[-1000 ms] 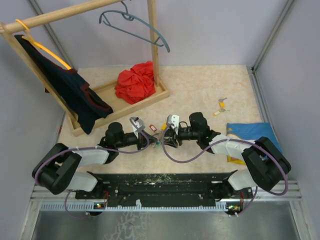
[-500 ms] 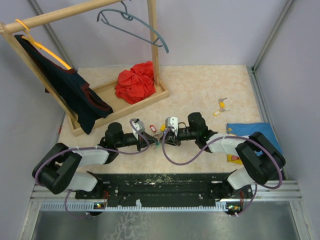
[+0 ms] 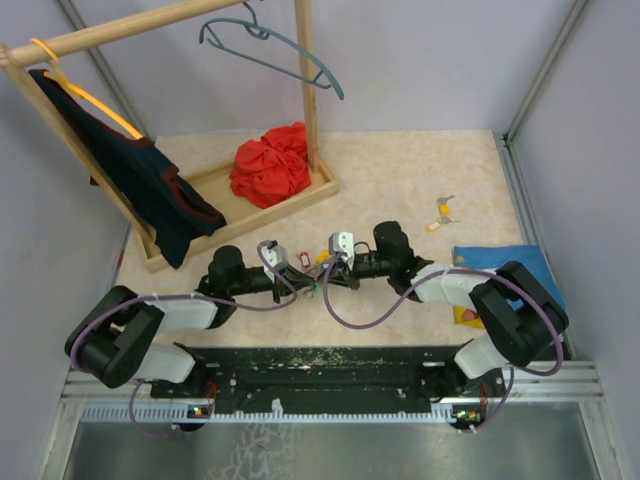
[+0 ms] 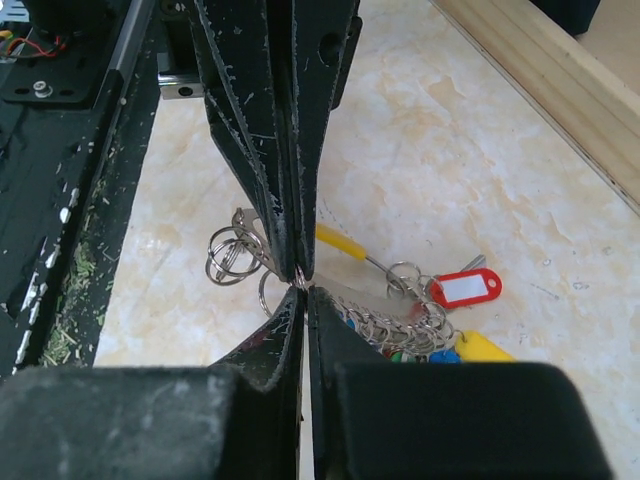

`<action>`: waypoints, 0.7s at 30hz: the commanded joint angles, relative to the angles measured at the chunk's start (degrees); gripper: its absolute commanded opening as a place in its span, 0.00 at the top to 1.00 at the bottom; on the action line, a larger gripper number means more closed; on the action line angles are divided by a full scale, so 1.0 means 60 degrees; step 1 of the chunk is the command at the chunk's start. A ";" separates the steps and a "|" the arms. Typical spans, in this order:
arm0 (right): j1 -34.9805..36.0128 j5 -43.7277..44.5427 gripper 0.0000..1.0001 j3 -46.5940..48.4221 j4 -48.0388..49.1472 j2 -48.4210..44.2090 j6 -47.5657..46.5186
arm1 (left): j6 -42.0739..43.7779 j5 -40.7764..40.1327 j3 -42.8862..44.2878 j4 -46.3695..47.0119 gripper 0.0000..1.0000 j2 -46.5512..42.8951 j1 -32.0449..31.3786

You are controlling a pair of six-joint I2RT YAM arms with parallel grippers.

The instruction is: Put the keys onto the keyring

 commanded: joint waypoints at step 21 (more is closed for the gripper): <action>-0.0087 0.0870 1.00 0.1041 -0.1911 -0.0857 -0.5319 | 0.0971 -0.0216 0.0130 0.1495 0.60 0.0911 0.0220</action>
